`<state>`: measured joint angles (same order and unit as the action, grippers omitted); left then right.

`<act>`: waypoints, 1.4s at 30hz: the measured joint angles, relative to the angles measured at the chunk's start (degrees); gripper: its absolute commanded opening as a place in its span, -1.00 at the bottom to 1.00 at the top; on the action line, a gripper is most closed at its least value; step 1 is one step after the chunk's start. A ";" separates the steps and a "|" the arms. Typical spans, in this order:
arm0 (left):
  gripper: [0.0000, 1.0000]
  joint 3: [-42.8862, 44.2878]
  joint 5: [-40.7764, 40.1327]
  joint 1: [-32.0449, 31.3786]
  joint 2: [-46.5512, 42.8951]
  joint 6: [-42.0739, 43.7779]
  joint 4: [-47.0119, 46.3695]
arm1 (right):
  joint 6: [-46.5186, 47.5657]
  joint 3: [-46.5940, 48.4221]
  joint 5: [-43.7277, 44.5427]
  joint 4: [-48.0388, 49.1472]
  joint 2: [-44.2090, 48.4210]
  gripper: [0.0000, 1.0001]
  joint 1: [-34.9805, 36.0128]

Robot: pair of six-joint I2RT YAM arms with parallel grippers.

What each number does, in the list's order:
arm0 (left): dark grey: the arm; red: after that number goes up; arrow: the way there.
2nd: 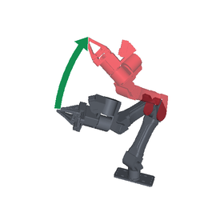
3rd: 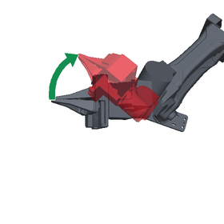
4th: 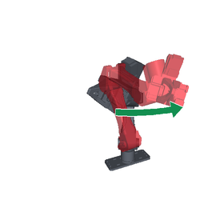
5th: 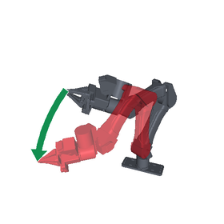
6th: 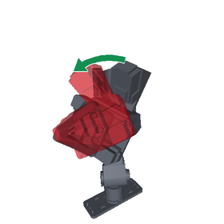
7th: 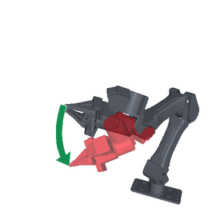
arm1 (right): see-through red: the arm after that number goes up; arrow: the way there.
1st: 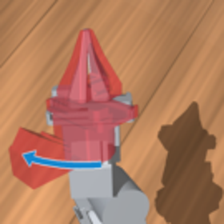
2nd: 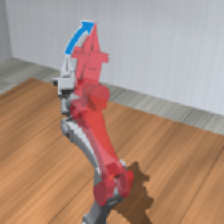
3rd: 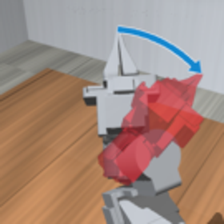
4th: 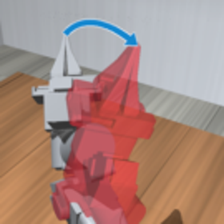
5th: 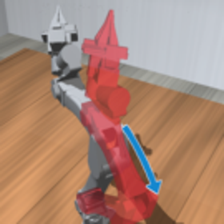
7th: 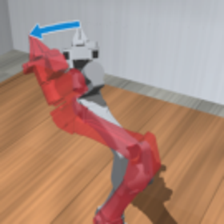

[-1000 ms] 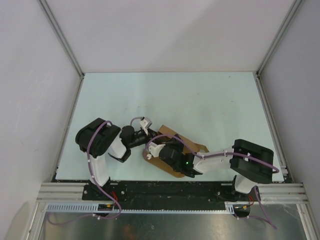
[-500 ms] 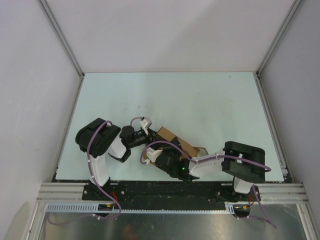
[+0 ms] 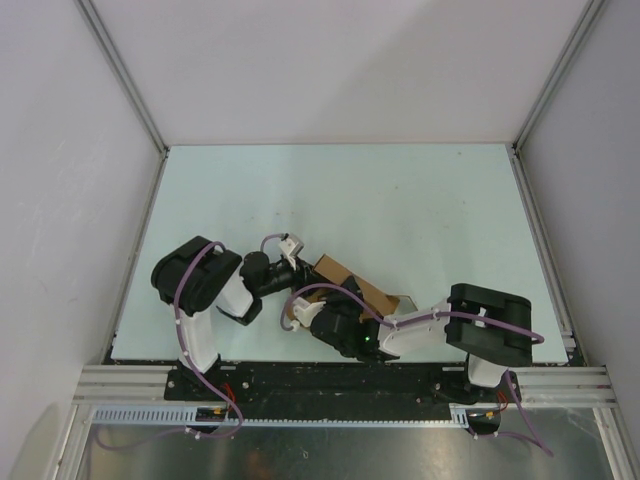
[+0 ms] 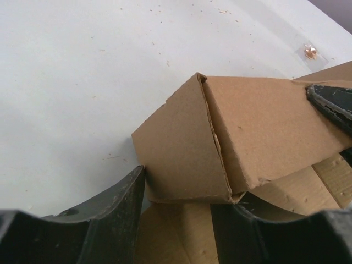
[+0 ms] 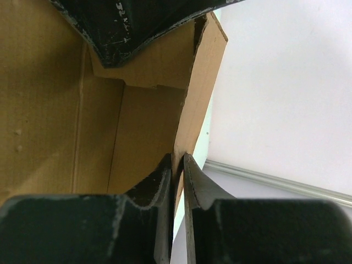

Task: Fold the paper box

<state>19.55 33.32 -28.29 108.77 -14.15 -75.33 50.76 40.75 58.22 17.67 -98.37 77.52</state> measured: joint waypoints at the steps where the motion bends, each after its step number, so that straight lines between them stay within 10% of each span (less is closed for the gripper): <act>1: -0.05 0.04 -0.28 -0.09 0.00 0.00 0.00 | -0.20 -0.09 -0.33 -0.28 0.31 -0.69 0.00; 27: -1.00 0.07 -17.88 -7.30 -0.90 0.52 1.07 | -3.82 -0.57 -2.32 -3.06 1.29 -0.42 -0.13; 42: -1.00 -0.09 -25.35 -10.36 -1.49 1.64 1.53 | -6.34 -1.01 -4.79 -4.02 2.08 -0.09 -0.13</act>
<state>19.46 7.97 -38.65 107.28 -12.51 -73.80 44.42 39.75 53.43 13.65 -96.29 77.38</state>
